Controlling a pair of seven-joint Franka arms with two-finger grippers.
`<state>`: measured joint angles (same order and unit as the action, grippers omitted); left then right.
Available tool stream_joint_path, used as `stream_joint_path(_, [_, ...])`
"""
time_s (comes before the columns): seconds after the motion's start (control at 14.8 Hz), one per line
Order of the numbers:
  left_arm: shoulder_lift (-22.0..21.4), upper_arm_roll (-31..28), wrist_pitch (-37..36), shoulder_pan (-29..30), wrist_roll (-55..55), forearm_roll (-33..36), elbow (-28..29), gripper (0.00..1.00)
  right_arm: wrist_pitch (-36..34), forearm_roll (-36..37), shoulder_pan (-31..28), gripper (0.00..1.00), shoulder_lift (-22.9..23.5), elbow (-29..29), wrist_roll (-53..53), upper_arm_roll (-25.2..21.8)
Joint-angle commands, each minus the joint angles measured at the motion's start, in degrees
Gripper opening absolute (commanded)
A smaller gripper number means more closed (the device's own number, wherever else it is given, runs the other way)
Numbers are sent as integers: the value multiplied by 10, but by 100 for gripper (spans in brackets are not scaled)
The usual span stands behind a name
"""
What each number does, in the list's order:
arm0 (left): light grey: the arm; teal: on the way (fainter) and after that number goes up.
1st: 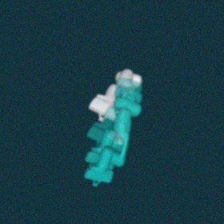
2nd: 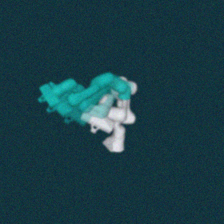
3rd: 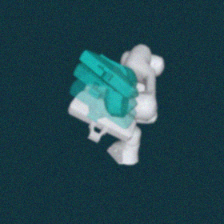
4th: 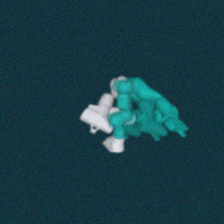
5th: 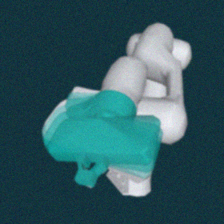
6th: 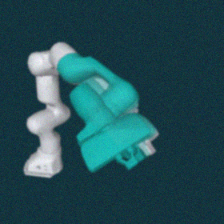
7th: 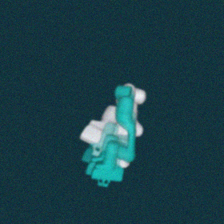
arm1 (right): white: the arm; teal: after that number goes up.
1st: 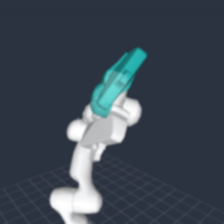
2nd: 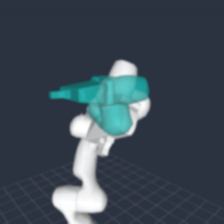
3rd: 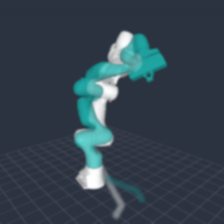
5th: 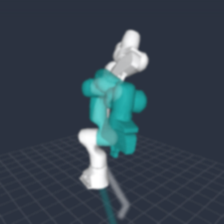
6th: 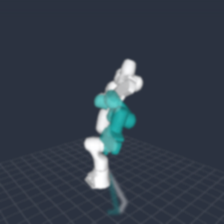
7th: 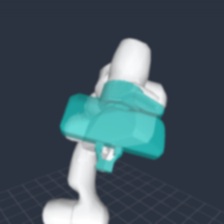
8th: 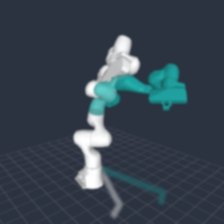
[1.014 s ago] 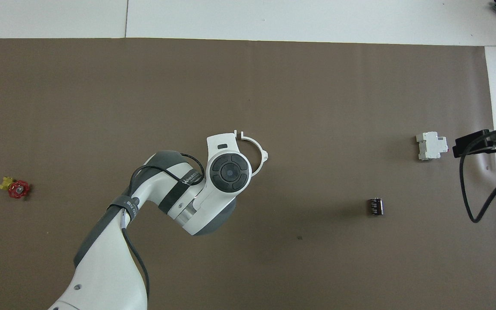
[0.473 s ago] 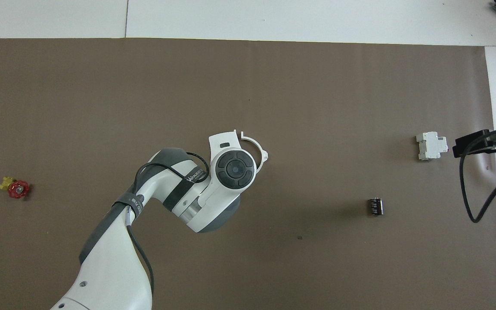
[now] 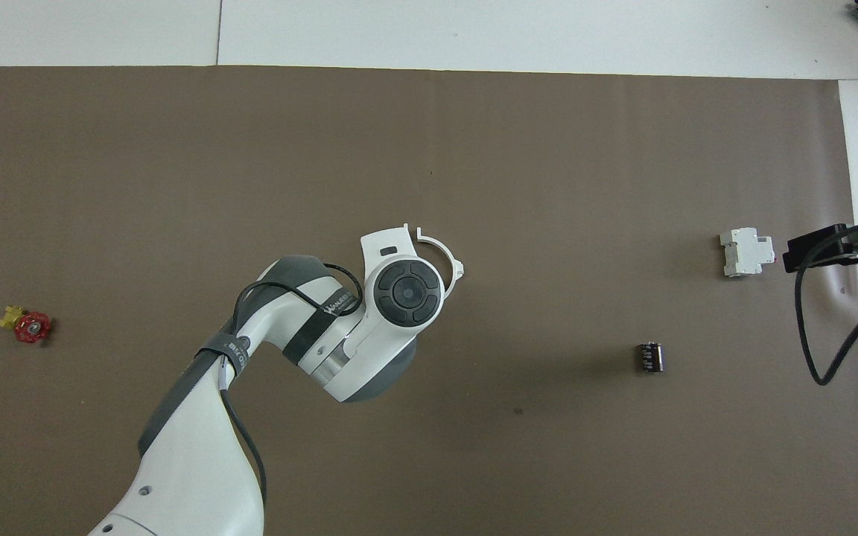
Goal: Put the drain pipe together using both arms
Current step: 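Press the held half-ring onto the placed half-ring with the left gripper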
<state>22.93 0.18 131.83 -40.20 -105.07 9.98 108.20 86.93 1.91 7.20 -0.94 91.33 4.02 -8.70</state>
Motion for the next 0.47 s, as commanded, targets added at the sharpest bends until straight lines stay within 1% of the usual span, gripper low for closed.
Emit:
stream_joint_path(0.0, [25,-6,2,-15,-29,10,-14,0,-3,-10,-5,100,-6,5,7,3])
stream_joint_path(0.41, [25,-7,-5,-25,-65,9,-19,0,-3,-10,-5,100,-6,4,7,2])
